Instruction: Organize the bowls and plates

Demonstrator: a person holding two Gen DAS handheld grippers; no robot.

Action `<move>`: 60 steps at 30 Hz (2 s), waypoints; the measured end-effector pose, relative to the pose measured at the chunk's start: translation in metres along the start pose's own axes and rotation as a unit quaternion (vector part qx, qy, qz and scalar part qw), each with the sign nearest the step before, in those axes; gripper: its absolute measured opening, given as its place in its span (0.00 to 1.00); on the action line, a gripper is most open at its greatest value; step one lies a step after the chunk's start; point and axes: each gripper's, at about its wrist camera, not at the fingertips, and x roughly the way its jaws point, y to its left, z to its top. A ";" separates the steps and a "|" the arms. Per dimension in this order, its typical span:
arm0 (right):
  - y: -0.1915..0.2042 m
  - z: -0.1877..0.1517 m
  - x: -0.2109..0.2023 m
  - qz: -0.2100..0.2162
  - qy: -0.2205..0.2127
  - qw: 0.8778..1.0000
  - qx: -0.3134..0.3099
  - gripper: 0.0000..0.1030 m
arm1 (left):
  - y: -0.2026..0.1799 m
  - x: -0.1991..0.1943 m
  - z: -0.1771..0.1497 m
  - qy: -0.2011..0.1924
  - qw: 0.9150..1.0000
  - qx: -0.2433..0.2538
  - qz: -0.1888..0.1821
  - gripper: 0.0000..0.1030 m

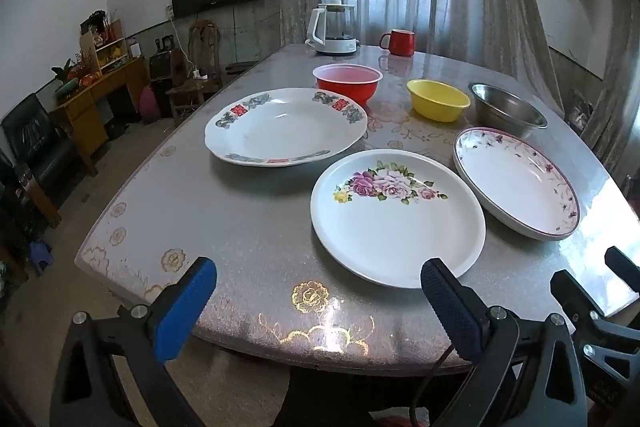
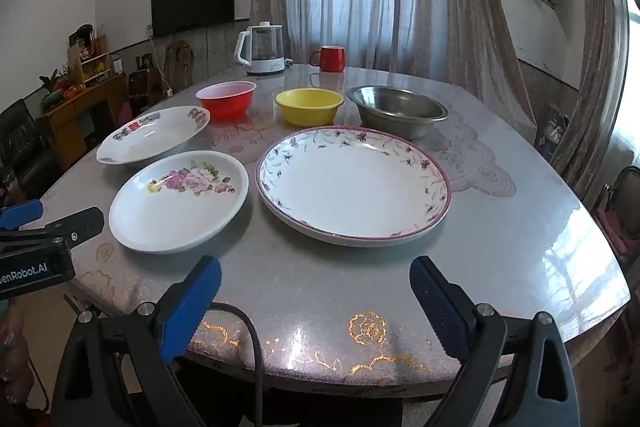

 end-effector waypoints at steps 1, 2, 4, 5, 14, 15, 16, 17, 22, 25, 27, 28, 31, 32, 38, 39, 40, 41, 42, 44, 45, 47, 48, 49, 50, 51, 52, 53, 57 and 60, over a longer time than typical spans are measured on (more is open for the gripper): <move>0.000 0.000 0.001 0.001 0.002 1.000 0.001 0.94 | 0.000 0.001 0.000 0.001 1.000 -0.001 0.000 1.00; -0.001 0.000 0.001 0.001 0.003 1.000 0.002 0.94 | 0.001 0.002 0.000 0.002 1.000 -0.002 0.000 1.00; -0.001 0.000 0.002 0.001 0.005 1.000 0.002 0.94 | 0.003 0.001 0.000 0.002 1.000 -0.004 0.001 1.00; -0.001 0.000 0.002 0.002 0.004 1.000 0.002 0.94 | 0.004 0.001 0.000 0.002 1.000 -0.005 0.001 1.00; -0.001 -0.001 0.003 0.001 0.007 1.000 0.005 0.94 | 0.004 0.001 0.000 0.001 1.000 -0.005 0.002 1.00; -0.002 -0.002 0.003 0.001 0.009 1.000 0.005 0.94 | 0.004 0.000 0.000 0.001 1.000 -0.004 0.002 1.00; -0.002 -0.002 0.003 0.001 0.009 1.000 0.006 0.94 | 0.004 0.000 0.000 0.001 1.000 -0.005 0.002 1.00; -0.002 -0.002 0.003 0.002 0.009 1.000 0.006 0.94 | 0.004 0.001 0.000 0.001 1.000 -0.005 0.002 1.00; -0.002 -0.003 0.004 0.000 0.007 1.000 0.005 0.94 | 0.004 0.001 0.000 0.004 1.000 -0.005 0.001 1.00; -0.003 -0.004 0.004 -0.001 0.009 1.000 0.009 0.94 | 0.005 0.001 0.000 0.003 1.000 -0.005 0.003 1.00; -0.004 -0.004 0.004 -0.002 0.009 1.000 0.012 0.94 | 0.005 0.001 0.000 0.003 1.000 -0.006 0.003 1.00; -0.004 -0.004 0.004 -0.003 0.009 1.000 0.012 0.94 | 0.005 0.001 0.000 0.003 1.000 -0.006 0.003 1.00; -0.004 -0.004 0.004 -0.003 0.010 1.000 0.012 0.94 | 0.005 0.003 0.000 0.006 1.000 -0.005 0.003 1.00; -0.004 -0.004 0.004 -0.004 0.010 1.000 0.013 0.94 | 0.004 0.003 0.000 0.007 1.000 -0.005 0.003 1.00; -0.007 -0.005 0.004 -0.009 0.012 1.000 0.021 0.94 | 0.004 0.004 -0.001 0.009 1.000 -0.004 0.002 1.00; -0.007 -0.005 0.005 -0.009 0.014 1.000 0.022 0.94 | 0.004 0.004 -0.001 0.009 1.000 -0.004 0.002 1.00; -0.008 -0.005 0.005 -0.008 0.014 1.000 0.023 0.94 | 0.004 0.004 -0.001 0.009 1.000 -0.003 0.002 1.00; -0.008 -0.005 0.005 -0.008 0.014 1.000 0.023 0.94 | 0.004 0.004 -0.001 0.008 1.000 -0.003 0.002 1.00; -0.008 -0.005 0.005 -0.008 0.014 1.000 0.023 0.94 | 0.004 0.004 -0.001 0.008 1.000 -0.003 0.002 1.00; -0.008 -0.005 0.005 -0.008 0.013 1.000 0.021 0.94 | 0.004 0.004 -0.001 0.008 1.000 -0.003 0.002 1.00; -0.008 -0.005 0.005 -0.007 0.013 1.000 0.020 0.94 | 0.004 0.004 -0.001 0.009 1.000 -0.003 0.002 1.00; -0.007 -0.005 0.006 -0.007 0.014 1.000 0.019 0.94 | 0.004 0.004 -0.001 0.010 1.000 -0.004 0.002 1.00; -0.007 -0.005 0.006 -0.006 0.014 1.000 0.019 0.94 | 0.004 0.005 -0.001 0.011 1.000 -0.004 0.002 1.00; -0.007 -0.005 0.006 -0.006 0.014 1.000 0.019 0.94 | 0.004 0.005 -0.001 0.011 1.000 -0.004 0.002 1.00; -0.006 -0.005 0.006 -0.006 0.015 1.000 0.019 0.94 | 0.004 0.005 -0.001 0.012 1.000 -0.004 0.002 1.00; -0.006 -0.005 0.006 -0.006 0.015 1.000 0.019 0.94 | 0.004 0.005 -0.001 0.012 1.000 -0.004 0.002 1.00; -0.005 -0.005 0.006 -0.006 0.015 1.000 0.019 0.94 | 0.004 0.005 -0.001 0.012 1.000 -0.004 0.001 1.00; -0.005 -0.005 0.006 -0.005 0.015 1.000 0.019 0.94 | 0.004 0.005 -0.001 0.012 1.000 -0.004 0.001 1.00; -0.003 -0.005 0.007 -0.004 0.016 1.000 0.015 0.94 | 0.005 0.006 0.000 0.015 1.000 -0.004 0.000 1.00; -0.003 -0.003 0.008 -0.003 0.017 1.000 0.013 0.94 | 0.005 0.008 0.000 0.017 1.000 -0.005 -0.001 1.00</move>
